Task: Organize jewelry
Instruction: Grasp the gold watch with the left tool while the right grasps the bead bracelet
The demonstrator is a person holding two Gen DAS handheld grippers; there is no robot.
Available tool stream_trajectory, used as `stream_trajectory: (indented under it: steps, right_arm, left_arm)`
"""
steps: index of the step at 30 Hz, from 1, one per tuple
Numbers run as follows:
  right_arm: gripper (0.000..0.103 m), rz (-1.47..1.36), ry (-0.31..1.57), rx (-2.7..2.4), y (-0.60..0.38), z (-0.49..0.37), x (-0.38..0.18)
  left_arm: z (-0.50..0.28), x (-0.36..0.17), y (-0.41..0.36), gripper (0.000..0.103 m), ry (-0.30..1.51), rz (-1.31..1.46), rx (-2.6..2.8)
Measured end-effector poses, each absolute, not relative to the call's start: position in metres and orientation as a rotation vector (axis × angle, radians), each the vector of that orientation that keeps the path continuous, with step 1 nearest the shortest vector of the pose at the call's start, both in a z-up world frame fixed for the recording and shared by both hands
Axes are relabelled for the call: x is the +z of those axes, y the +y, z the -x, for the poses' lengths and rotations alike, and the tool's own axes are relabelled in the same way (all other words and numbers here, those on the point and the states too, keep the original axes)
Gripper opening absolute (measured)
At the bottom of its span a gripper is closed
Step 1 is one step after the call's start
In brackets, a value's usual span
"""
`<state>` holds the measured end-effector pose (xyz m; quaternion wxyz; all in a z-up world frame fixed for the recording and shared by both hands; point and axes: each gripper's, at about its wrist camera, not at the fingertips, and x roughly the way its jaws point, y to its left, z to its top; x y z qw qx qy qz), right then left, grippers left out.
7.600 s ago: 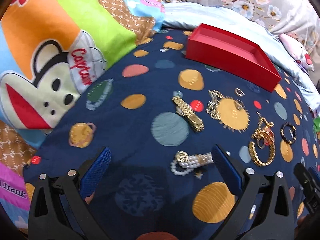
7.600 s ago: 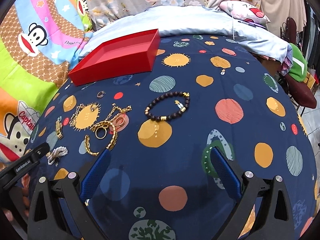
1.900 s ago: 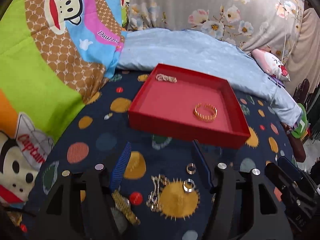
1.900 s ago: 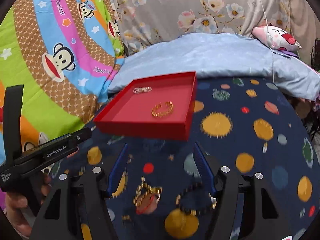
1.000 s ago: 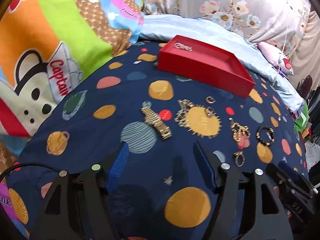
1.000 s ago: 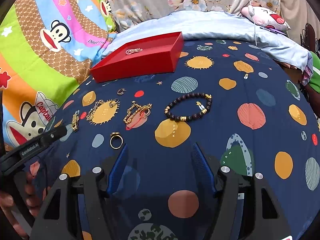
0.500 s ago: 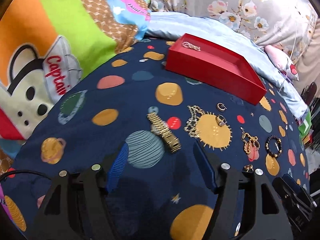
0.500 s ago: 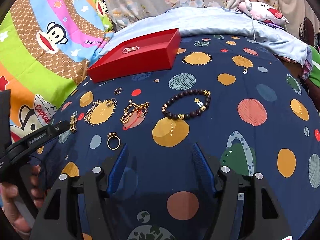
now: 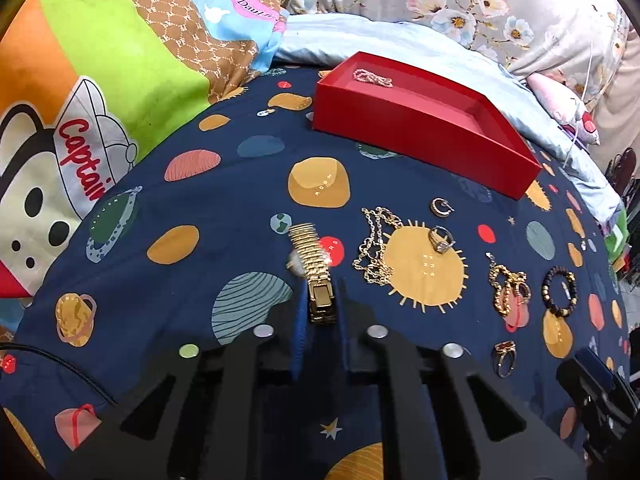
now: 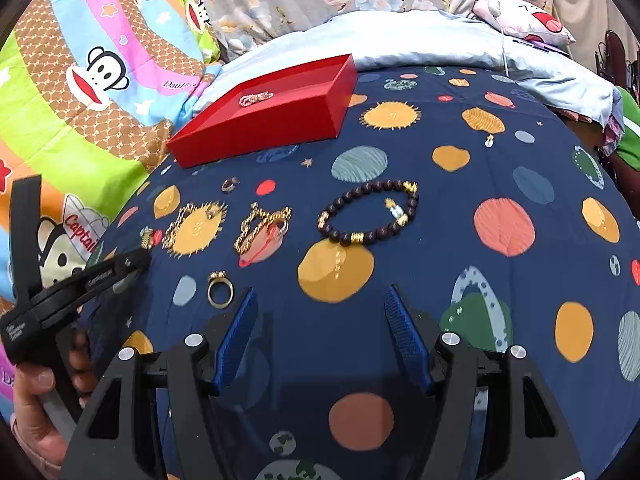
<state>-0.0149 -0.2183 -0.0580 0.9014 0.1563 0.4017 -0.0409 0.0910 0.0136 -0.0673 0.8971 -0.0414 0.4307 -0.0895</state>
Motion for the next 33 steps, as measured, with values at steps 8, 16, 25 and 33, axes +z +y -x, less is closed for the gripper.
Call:
stream_trajectory:
  steps: [8, 16, 25, 33]
  right_arm:
    - [0.065, -0.33, 0.815, -0.134, -0.235, -0.012, -0.053]
    - [0.055, -0.367, 0.822, -0.207, -0.261, -0.024, -0.055]
    - [0.027, -0.339, 0.86, -0.237, -0.268, -0.037, -0.062]
    - [0.008, -0.344, 0.861, -0.256, -0.275, -0.039, -0.064]
  left_arm:
    - [-0.086, -0.056, 0.019, 0.011, 0.886, 0.122, -0.213]
    - [-0.086, -0.056, 0.025, 0.011, 0.9, 0.132, -0.215]
    - [-0.086, -0.059, 0.023, 0.011, 0.91, 0.131, -0.221]
    - [-0.087, -0.059, 0.021, 0.011, 0.921, 0.135, -0.23]
